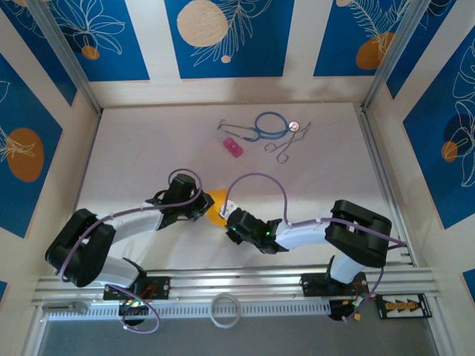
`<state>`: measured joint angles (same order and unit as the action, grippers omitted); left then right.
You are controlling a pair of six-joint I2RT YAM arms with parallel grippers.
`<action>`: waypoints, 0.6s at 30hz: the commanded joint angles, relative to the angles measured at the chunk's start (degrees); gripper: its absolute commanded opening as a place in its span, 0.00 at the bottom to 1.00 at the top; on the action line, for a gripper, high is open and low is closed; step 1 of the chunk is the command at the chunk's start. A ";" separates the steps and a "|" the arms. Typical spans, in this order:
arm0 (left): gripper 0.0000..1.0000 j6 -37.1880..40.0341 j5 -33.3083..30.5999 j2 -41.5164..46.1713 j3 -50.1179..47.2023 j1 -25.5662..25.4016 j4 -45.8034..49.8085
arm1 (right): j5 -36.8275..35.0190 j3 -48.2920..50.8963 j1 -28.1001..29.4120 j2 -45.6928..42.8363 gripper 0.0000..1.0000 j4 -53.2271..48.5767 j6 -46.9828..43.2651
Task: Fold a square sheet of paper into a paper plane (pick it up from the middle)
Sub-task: Fourth fold the wing at the center of the table.
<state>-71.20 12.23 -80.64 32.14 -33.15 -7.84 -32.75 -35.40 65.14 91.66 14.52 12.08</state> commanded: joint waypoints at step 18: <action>0.02 3.27 8.04 -3.21 5.74 1.18 4.01 | 1.51 2.61 -2.40 -3.85 0.27 -1.50 -1.11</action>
<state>-69.63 19.11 -83.83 36.42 -32.62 -5.45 -32.05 -33.61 62.98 89.34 13.67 11.64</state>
